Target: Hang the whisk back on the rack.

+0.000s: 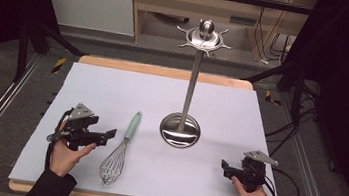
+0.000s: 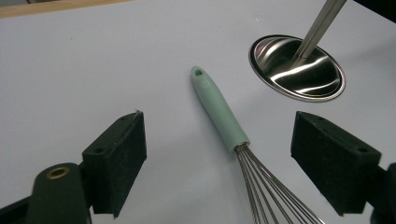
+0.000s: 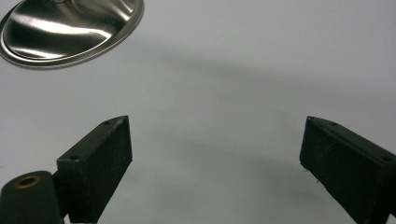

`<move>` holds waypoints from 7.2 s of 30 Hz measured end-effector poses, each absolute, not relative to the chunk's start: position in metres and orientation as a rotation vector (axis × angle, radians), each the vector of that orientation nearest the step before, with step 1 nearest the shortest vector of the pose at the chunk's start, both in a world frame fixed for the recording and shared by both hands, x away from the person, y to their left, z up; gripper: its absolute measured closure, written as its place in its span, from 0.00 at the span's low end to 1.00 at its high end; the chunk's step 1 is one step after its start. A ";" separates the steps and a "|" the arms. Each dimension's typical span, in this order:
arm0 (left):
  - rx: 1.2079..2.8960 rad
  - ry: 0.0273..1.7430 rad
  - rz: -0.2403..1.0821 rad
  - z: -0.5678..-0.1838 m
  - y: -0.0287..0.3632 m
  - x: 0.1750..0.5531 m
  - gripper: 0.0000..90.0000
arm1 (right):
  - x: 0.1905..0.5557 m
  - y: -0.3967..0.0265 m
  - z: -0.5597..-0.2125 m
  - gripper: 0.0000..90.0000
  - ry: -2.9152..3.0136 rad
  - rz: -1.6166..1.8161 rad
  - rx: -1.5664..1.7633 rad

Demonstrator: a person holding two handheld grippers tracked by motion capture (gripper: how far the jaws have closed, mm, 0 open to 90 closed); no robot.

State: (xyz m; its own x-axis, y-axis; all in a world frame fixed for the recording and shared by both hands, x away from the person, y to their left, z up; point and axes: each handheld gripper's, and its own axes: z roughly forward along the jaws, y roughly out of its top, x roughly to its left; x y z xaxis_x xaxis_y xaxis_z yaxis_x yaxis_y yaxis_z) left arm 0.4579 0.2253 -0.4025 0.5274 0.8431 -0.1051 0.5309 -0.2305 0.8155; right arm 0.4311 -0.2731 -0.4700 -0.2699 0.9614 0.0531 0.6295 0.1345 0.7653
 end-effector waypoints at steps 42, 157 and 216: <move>2.171 1.155 0.390 -0.409 0.171 0.490 0.32 | 0.432 -0.270 -0.470 0.11 1.986 0.949 1.497; 1.885 1.144 0.392 -0.362 0.201 0.457 0.76 | 0.433 -0.270 -0.471 0.11 2.007 0.945 1.492; 1.676 0.767 0.556 -0.256 0.147 0.439 0.76 | 0.435 -0.272 -0.471 0.12 2.001 0.960 1.494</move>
State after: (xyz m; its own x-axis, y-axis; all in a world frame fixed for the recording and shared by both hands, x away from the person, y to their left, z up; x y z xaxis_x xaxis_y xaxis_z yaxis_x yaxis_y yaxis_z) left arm 0.4390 0.1472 -0.2564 0.6739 0.7380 -0.0351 0.1967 -0.1333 0.9714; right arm 0.4345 -0.2718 -0.4709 -0.3032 0.9519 0.0435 0.6296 0.1658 0.7590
